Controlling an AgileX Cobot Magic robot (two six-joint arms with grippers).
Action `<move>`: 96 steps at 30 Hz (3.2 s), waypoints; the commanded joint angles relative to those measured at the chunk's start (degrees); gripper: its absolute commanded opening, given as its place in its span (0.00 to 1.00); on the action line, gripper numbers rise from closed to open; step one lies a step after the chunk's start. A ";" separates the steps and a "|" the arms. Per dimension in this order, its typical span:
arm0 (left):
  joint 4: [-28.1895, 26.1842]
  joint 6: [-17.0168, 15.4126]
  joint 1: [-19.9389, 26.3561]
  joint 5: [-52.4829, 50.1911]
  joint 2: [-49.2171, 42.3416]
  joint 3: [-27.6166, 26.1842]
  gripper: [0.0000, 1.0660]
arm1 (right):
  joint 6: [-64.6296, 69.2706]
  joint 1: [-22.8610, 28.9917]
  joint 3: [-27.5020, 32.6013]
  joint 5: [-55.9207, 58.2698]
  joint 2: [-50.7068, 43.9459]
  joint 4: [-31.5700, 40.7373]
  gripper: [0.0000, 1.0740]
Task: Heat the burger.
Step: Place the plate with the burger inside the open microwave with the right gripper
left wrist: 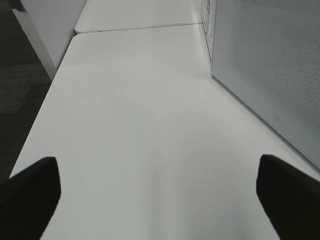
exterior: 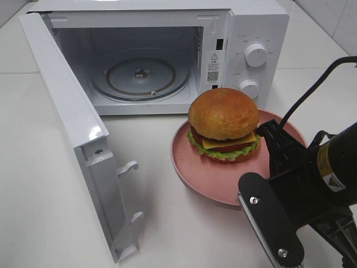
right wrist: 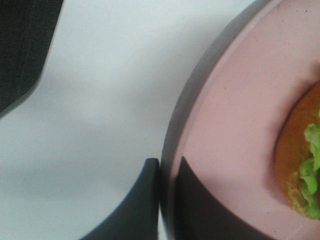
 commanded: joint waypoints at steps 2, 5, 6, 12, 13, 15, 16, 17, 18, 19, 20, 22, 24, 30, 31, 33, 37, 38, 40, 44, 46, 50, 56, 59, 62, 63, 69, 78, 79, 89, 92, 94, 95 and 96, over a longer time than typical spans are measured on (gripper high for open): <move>-0.34 -0.29 0.23 -0.52 -1.03 0.11 0.95 | -2.81 0.06 -0.46 -8.08 -0.23 -0.97 0.00; -0.34 -0.29 0.23 -0.52 -1.03 0.11 0.95 | -4.76 0.06 -0.46 -9.17 0.80 0.11 0.00; -0.34 -0.29 0.23 -0.52 -1.03 0.11 0.95 | -4.76 0.06 -0.46 -9.17 0.80 0.11 0.00; -0.34 -0.29 0.23 -0.52 -1.03 0.11 0.95 | -7.22 -0.06 -1.89 -12.66 3.32 1.55 0.00; -0.34 -0.29 0.23 -0.52 -1.03 0.11 0.95 | -8.19 -0.06 -2.81 -13.06 4.53 1.72 0.00; -0.34 -0.29 0.23 -0.52 -1.03 0.11 0.95 | -8.82 -0.06 -3.90 -13.46 5.73 2.46 0.00; -0.34 -0.29 0.23 -0.52 -1.03 0.11 0.95 | -8.82 -0.06 -4.58 -13.92 6.36 2.75 0.00; -0.34 -0.29 0.23 -0.52 -1.03 0.11 0.95 | -8.82 -0.06 -4.58 -13.92 6.36 2.75 0.00; -0.34 -0.29 0.23 -0.52 -1.03 0.11 0.95 | -8.82 -0.06 -5.73 -14.73 7.68 3.21 0.00; -0.34 -0.29 0.23 -0.52 -1.03 0.11 0.95 | -8.82 -0.06 -5.73 -14.73 7.68 3.21 0.00; -0.34 -0.29 0.23 -0.52 -1.03 0.11 0.95 | -9.57 -0.06 -6.88 -15.41 8.82 4.01 0.00; -0.34 -0.29 0.23 -0.52 -1.03 0.11 0.95 | -10.31 -0.06 -7.28 -15.76 9.34 4.41 0.00; -0.34 -0.29 0.23 -0.52 -1.03 0.11 0.95 | -11.86 -0.06 -8.08 -15.99 10.37 5.61 0.00; -0.34 -0.29 0.23 -0.52 -1.03 0.11 0.95 | -13.64 -0.63 -11.34 -15.93 13.98 8.08 0.00; -0.34 -0.29 0.23 -0.52 -1.03 0.11 0.95 | -13.75 -0.80 -11.97 -15.93 14.55 8.37 0.00; -0.34 -0.29 0.23 -0.52 -1.03 0.11 0.95 | -13.87 -0.80 -12.83 -15.93 15.47 8.42 0.00; -0.34 -0.29 0.23 -0.52 -1.03 0.11 0.95 | -15.01 -1.26 -14.04 -15.93 16.56 8.65 0.00; -0.34 -0.29 0.23 -0.52 -1.03 0.11 0.95 | -16.04 -1.43 -14.90 -15.99 17.25 9.22 0.00; -0.34 -0.29 0.23 -0.52 -1.03 0.11 0.95 | -16.67 -1.43 -15.76 -15.87 17.88 9.80 0.00; -0.34 -0.29 0.23 -0.52 -1.03 0.11 0.95 | -18.62 -1.43 -17.30 -15.87 19.14 10.60 0.00; -0.34 -0.29 0.23 -0.52 -1.03 0.11 0.95 | -18.79 -1.43 -18.05 -15.87 19.71 11.29 0.00; -0.34 -0.29 0.23 -0.52 -1.03 0.11 0.95 | -19.25 -1.55 -18.91 -15.87 20.34 11.57 0.00; -0.34 -0.29 0.23 -0.52 -1.03 0.11 0.95 | -21.54 -3.09 -21.54 -15.58 21.89 12.95 0.00; -0.34 -0.29 0.23 -0.52 -1.03 0.11 0.95 | -21.60 -3.78 -22.80 -15.30 22.52 12.95 0.00; -0.34 -0.29 0.23 -0.52 -1.03 0.11 0.95 | -21.60 -4.13 -23.78 -15.30 22.98 13.01 0.00; -0.34 -0.29 0.23 -0.52 -1.03 0.11 0.95 | -21.60 -4.13 -24.58 -15.01 23.49 13.01 0.00; -0.34 -0.29 0.23 -0.52 -1.03 0.11 0.95 | -22.06 -4.13 -26.30 -14.32 24.64 13.01 0.00; -0.34 -0.29 0.23 -0.52 -1.03 0.11 0.95 | -22.17 -4.13 -27.10 -14.04 24.92 13.18 0.00; -0.34 -0.29 0.23 -0.52 -1.03 0.11 0.95 | -22.17 -4.13 -27.10 -14.04 24.92 13.18 0.00; -0.34 -0.29 0.23 -0.52 -1.03 0.11 0.95 | -23.03 -4.81 -30.94 -10.60 28.13 14.78 0.00; -0.34 -0.29 0.23 -0.52 -1.03 0.11 0.95 | -23.09 -4.81 -33.00 -9.51 29.11 14.78 0.00; -0.34 -0.29 0.23 -0.52 -1.03 0.11 0.95 | -23.26 -5.39 -34.32 -9.40 29.62 14.78 0.00; -0.34 -0.29 0.23 -0.52 -1.03 0.11 0.95 | -23.26 -5.39 -34.32 -9.40 29.62 14.78 0.00; -0.34 -0.29 0.23 -0.52 -1.03 0.11 0.95 | -23.26 -5.39 -35.52 -9.00 30.48 14.50 0.00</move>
